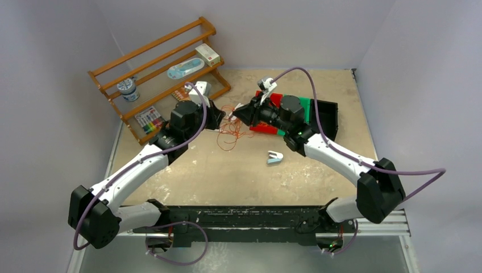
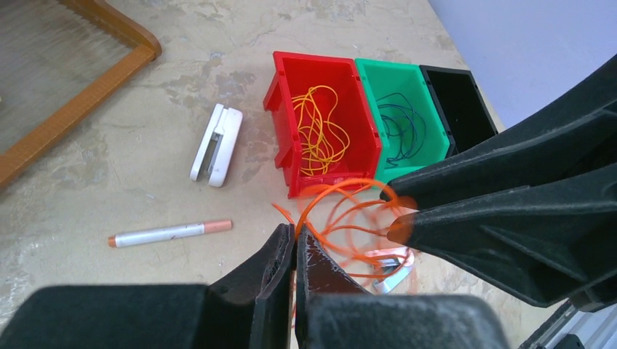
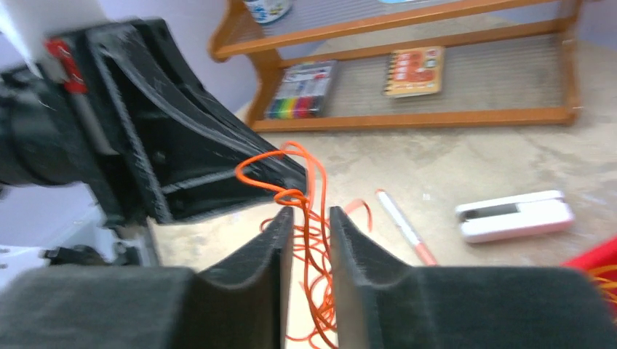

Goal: Untangle the cables

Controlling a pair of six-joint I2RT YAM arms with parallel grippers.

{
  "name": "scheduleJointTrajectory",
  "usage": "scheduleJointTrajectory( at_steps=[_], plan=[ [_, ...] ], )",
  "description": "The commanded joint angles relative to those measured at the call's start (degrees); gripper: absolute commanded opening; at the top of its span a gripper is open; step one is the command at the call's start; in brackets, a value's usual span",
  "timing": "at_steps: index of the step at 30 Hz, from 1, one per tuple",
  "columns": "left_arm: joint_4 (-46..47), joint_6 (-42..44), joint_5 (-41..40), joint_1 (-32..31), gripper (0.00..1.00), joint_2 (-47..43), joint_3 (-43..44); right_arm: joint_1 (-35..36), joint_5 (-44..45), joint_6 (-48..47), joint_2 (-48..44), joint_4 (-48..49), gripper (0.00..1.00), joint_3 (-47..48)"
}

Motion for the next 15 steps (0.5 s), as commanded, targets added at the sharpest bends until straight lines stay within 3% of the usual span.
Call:
scheduleJointTrajectory(
  at_steps=[1, 6, 15],
  plan=[
    [-3.28, 1.97, -0.39, 0.41, 0.0, -1.17, 5.66, -0.33, 8.72, -3.64, -6.7, 1.15, 0.37, -3.24],
    [-10.15, 4.65, -0.29, 0.41, 0.0, -0.92, 8.98, -0.34, 12.45, -8.32, -12.59, 4.88, 0.61, -8.26],
    [-13.1, 5.37, 2.12, 0.41, 0.0, -0.37, 12.35, -0.31, 2.12, -20.76, -9.43, 10.68, 0.71, -7.91]
  ],
)
